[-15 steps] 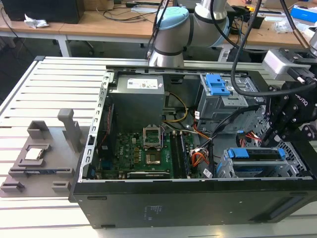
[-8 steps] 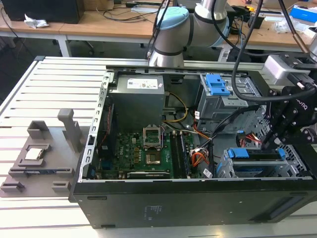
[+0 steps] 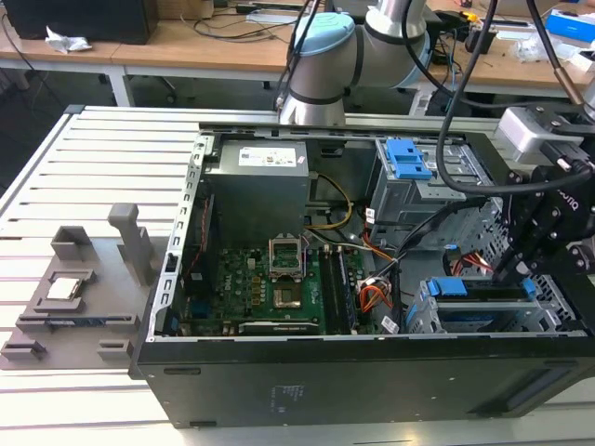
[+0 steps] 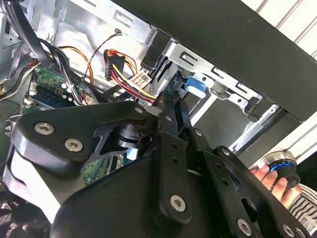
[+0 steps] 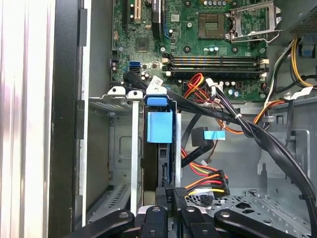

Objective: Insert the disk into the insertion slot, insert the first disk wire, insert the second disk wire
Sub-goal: 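Insert the first disk wire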

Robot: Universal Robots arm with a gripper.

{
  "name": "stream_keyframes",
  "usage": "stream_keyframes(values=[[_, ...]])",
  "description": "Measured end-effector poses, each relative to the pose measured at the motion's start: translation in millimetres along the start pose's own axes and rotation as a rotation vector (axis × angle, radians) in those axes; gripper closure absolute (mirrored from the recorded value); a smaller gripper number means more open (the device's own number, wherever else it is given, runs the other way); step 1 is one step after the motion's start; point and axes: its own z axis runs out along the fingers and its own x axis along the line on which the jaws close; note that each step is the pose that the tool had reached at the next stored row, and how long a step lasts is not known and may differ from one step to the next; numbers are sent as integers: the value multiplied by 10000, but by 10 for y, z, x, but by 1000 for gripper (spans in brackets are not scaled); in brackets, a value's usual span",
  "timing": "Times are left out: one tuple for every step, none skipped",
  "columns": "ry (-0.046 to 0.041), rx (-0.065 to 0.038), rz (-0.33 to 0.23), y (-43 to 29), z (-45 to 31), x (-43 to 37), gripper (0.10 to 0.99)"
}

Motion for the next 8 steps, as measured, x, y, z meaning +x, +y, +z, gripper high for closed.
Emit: stream_keyframes(values=[[-2,0,11,-1,10,1,918],[-2,0,18,-1,15,3,918],[-3,-1,24,-2,29,5,918],[3,-2,32,-3,49,9,918],[5,-3,37,-3,60,13,918],[1,-2,40,-2,74,16,918],[-3,-1,38,0,85,17,918],[-1,-1,38,0,86,17,918]])
